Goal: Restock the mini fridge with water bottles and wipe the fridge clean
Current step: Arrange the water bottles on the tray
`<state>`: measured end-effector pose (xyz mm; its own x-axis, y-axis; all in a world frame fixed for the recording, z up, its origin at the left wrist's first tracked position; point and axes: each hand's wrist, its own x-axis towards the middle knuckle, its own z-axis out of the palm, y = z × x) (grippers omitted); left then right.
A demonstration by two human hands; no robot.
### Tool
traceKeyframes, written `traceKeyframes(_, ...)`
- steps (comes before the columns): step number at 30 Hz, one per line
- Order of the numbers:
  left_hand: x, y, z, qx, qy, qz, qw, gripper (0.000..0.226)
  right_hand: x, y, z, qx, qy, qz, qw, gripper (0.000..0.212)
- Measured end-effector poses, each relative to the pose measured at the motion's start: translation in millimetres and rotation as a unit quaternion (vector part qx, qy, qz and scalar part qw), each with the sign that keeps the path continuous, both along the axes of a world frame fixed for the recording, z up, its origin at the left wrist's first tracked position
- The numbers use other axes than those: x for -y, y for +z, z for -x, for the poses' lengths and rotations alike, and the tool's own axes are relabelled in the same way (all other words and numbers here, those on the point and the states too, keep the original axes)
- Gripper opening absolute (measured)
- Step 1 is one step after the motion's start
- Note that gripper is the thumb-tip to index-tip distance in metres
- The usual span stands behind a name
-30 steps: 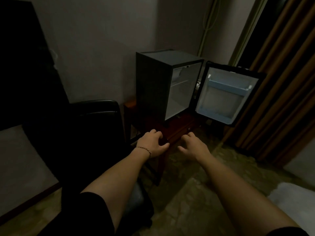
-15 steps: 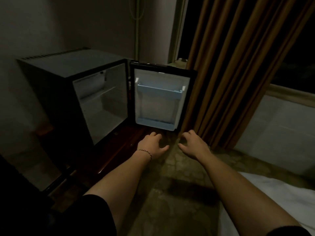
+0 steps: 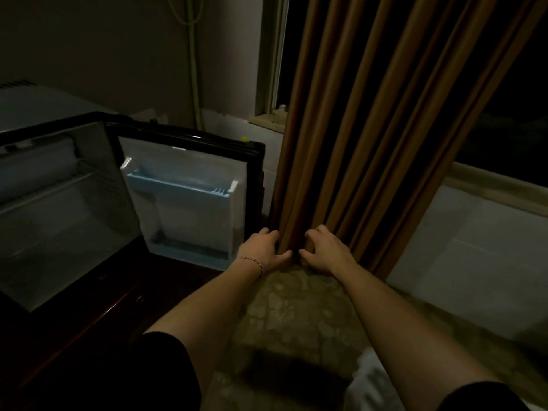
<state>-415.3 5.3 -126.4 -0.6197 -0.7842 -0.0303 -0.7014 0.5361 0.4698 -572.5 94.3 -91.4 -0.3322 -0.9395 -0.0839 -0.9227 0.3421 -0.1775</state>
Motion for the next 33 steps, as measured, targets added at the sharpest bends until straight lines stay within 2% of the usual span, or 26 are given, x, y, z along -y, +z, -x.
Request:
traceKeyframes(9,121,-24,157,0.012,0.037,-0.035,0.999,0.054,124,-12,161,-0.023,0.022,-0.016,0.999,0.058)
traceKeyframes(16,227,-20,222,0.029,0.094,-0.020,0.995,0.057,243,-11,238,-0.018,0.075,-0.038,0.996,0.055)
traceKeyframes(25,344,-28,210,0.065,0.276,-0.030,0.959,0.056,425,-28,235,0.020,0.251,-0.044,0.967,0.052)
traceKeyframes(30,389,-13,174,0.060,0.380,-0.027,0.923,0.048,515,-23,217,0.048,0.365,-0.045,0.929,0.043)
traceKeyframes(33,400,-7,156,0.047,0.452,-0.010,0.891,0.052,557,-20,202,0.042,0.421,-0.045,0.905,0.047)
